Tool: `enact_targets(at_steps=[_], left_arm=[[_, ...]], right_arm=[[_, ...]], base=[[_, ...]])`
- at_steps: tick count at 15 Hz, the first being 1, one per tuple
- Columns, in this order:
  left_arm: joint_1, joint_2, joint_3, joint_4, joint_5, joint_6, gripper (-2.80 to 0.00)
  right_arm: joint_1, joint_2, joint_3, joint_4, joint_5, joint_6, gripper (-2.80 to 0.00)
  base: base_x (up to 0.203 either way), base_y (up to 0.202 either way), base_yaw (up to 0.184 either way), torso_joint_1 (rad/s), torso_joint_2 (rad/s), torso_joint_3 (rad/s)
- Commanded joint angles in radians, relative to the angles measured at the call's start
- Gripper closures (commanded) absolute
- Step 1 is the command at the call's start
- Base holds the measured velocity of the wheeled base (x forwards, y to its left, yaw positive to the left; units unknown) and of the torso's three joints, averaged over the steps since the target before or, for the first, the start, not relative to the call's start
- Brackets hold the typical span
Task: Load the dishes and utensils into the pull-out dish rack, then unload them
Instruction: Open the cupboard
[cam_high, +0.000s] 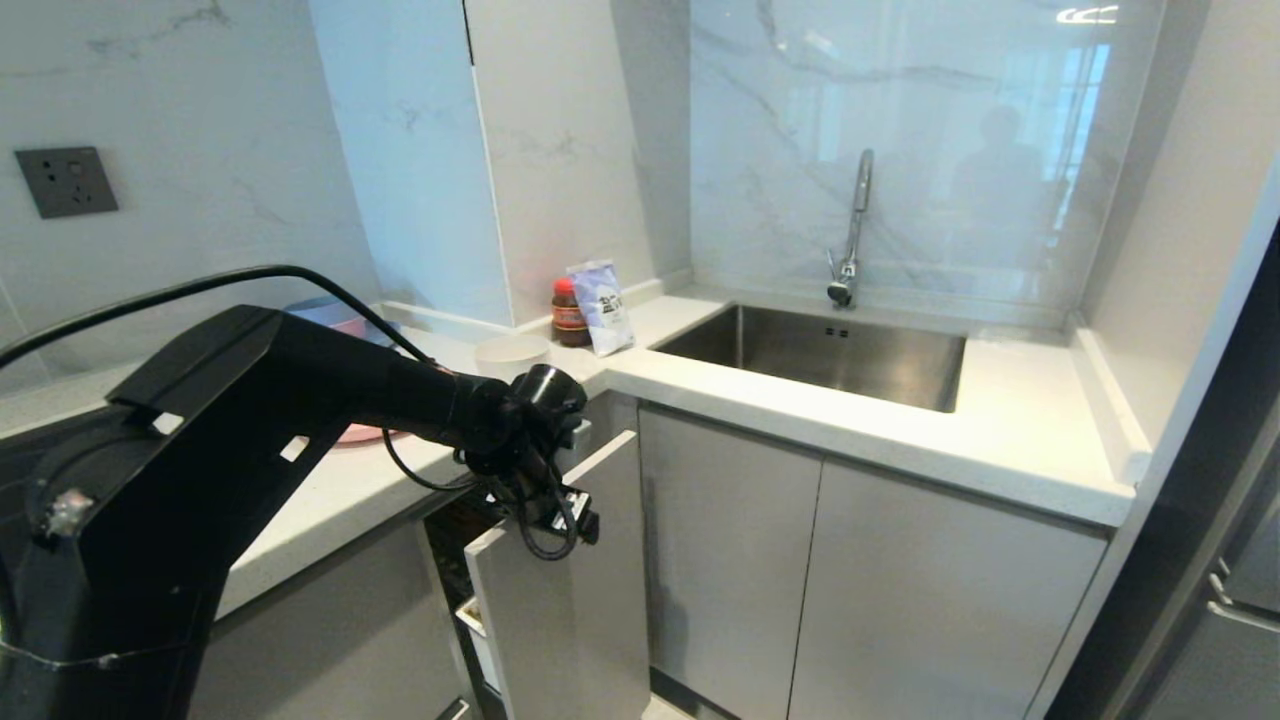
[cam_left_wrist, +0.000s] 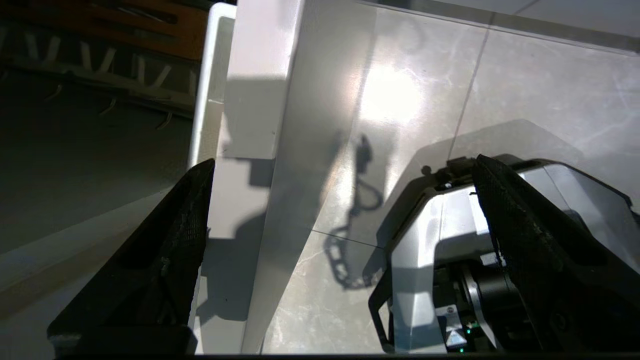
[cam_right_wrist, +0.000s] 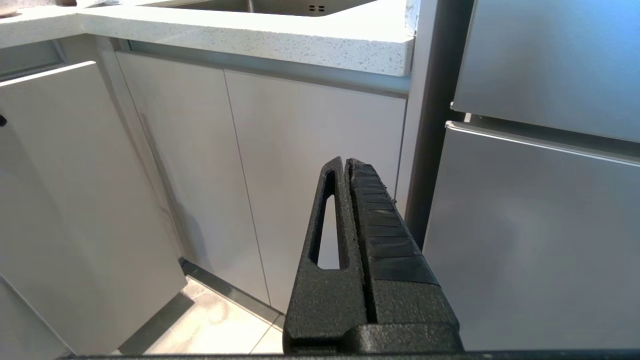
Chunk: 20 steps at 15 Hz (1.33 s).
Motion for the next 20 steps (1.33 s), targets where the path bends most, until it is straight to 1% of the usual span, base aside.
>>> enact_targets(at_steps=[1,5,7,9,13,14,17,20], left_arm=[[-0.021,-0.008,0.01,0.002,-0.014,-0.001,-2.8],[-0.056,-0.01,0.033,-0.001,-0.026,-0.002,-2.8],[-0.076,-0.011,0.046,-0.003,-0.043,-0.002,-2.8],[-0.092,-0.019,0.056,-0.003,-0.08,-0.012,-2.8],[-0.118,-0.048,0.071,-0.003,-0.196,-0.043,-2.8],[-0.123,-0.051,0.075,-0.003,-0.216,-0.046,-2.8],[-0.144,-0.063,0.092,-0.004,-0.234,-0.049,-2.8],[-0.175,-0.064,0.106,-0.007,-0.26,-0.066,-2.8]], right_arm=[[0.0,-0.003,0.002,0.0,0.0,0.0,0.0],[0.0,-0.003,0.002,0.0,0.0,0.0,0.0],[0.0,-0.003,0.002,0.0,0.0,0.0,0.0],[0.0,-0.003,0.002,0.0,0.0,0.0,0.0],[0.0,-0.003,0.002,0.0,0.0,0.0,0.0],[0.0,-0.003,0.002,0.0,0.0,0.0,0.0],[0.0,-0.003,0.002,0.0,0.0,0.0,0.0],[0.0,-0.003,0.002,0.0,0.0,0.0,0.0]], base=[[0.0,0.0,0.0,0.0,0.0,0.0],[0.0,0.0,0.0,0.0,0.0,0.0],[0.0,0.0,0.0,0.0,0.0,0.0],[0.0,0.0,0.0,0.0,0.0,0.0],[0.0,0.0,0.0,0.0,0.0,0.0],[0.0,0.0,0.0,0.0,0.0,0.0],[0.0,0.0,0.0,0.0,0.0,0.0],[0.0,0.0,0.0,0.0,0.0,0.0]])
